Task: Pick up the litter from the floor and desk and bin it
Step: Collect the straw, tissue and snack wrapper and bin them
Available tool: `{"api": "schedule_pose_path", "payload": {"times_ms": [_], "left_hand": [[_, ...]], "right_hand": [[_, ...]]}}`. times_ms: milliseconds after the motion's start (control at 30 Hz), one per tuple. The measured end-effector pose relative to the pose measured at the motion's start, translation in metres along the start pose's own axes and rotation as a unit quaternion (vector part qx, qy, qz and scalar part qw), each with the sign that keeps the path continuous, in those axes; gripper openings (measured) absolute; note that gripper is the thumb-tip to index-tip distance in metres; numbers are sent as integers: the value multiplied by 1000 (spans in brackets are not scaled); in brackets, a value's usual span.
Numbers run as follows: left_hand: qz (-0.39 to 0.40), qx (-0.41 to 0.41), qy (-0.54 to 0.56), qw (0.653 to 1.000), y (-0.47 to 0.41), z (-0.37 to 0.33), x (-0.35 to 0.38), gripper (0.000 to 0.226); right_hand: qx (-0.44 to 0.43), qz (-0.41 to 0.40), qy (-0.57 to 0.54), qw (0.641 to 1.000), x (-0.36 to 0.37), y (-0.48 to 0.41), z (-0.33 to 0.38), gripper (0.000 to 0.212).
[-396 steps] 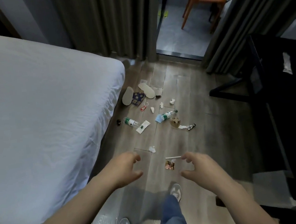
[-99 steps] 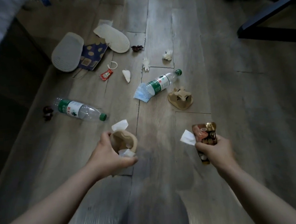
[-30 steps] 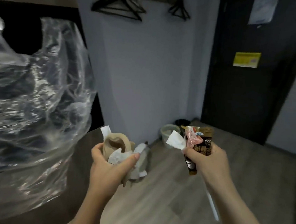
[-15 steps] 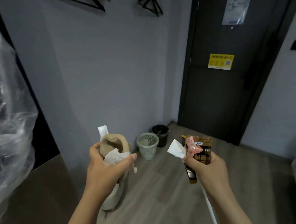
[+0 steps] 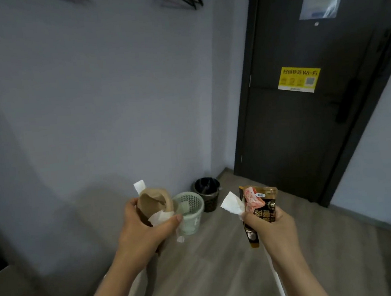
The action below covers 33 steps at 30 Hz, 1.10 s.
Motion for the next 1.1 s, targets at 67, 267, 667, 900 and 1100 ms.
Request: {"api": "schedule_pose_path", "payload": {"times_ms": [67,267,667,900,1100], "left_hand": [[-5,-1,-9,1000,-29,-7,26,78],[-35,0,-36,999,-95,-1,79,75],[0,-54,-29,998,-301,46,183,70],[-4,-70,-47,996,-427,70,214,75],[18,-122,-63,990,-482,110,246,59]], "right_hand": [[0,17,3,1000,10,-44,6,14],[26,49,18,998,41,-126,-6,13],[54,46,101,992,152,-318,-36,13],[79,49,156,983,229,-405,-55,12],[118,64,153,979,276,-470,-81,12]]}}
Point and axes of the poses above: each hand's wrist, its own y-axis away from the middle knuckle, its own x-axis out of the palm, z = x × y, the point moved 2 cm from there along -y, towards the middle knuckle, and after that the axes turned 8 degrees about -z, right-handed, at the moved point
